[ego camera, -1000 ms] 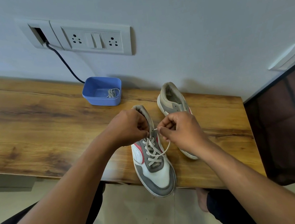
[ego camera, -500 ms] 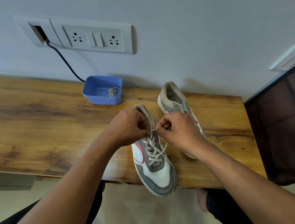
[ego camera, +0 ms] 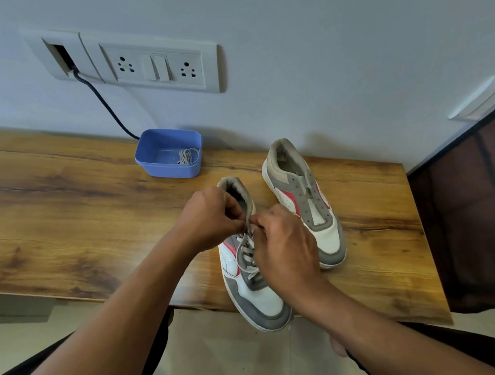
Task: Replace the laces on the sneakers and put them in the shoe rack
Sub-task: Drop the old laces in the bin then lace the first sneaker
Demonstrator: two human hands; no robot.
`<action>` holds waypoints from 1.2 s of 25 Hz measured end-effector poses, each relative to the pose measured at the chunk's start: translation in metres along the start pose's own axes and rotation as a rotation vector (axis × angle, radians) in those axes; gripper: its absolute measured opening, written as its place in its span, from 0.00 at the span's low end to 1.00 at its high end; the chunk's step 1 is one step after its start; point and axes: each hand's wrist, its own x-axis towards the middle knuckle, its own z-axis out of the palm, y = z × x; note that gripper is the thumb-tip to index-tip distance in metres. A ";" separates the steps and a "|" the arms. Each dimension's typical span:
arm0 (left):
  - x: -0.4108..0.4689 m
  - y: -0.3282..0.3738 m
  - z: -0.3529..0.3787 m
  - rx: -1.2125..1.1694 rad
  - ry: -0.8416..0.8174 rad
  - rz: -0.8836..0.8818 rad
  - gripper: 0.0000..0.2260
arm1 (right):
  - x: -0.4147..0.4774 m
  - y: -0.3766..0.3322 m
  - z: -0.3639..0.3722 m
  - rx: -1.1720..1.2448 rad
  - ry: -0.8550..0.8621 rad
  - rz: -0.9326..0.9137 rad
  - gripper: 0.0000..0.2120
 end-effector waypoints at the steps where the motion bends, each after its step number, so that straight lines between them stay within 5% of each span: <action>1: 0.000 0.000 -0.001 -0.016 -0.003 -0.009 0.02 | 0.002 0.004 -0.001 0.038 -0.005 0.019 0.06; 6: 0.001 0.005 -0.001 -0.076 -0.014 -0.027 0.03 | 0.024 0.023 -0.009 0.368 -0.045 0.183 0.03; 17: 0.001 0.006 0.001 -0.042 -0.035 0.000 0.03 | 0.042 0.031 -0.012 0.162 -0.310 0.122 0.09; 26: -0.004 0.005 0.003 -0.082 0.014 -0.018 0.03 | 0.017 0.018 -0.001 -0.049 0.026 -0.099 0.08; 30: -0.005 0.005 0.002 -0.082 0.038 -0.016 0.02 | 0.018 0.017 -0.007 0.231 -0.085 0.082 0.05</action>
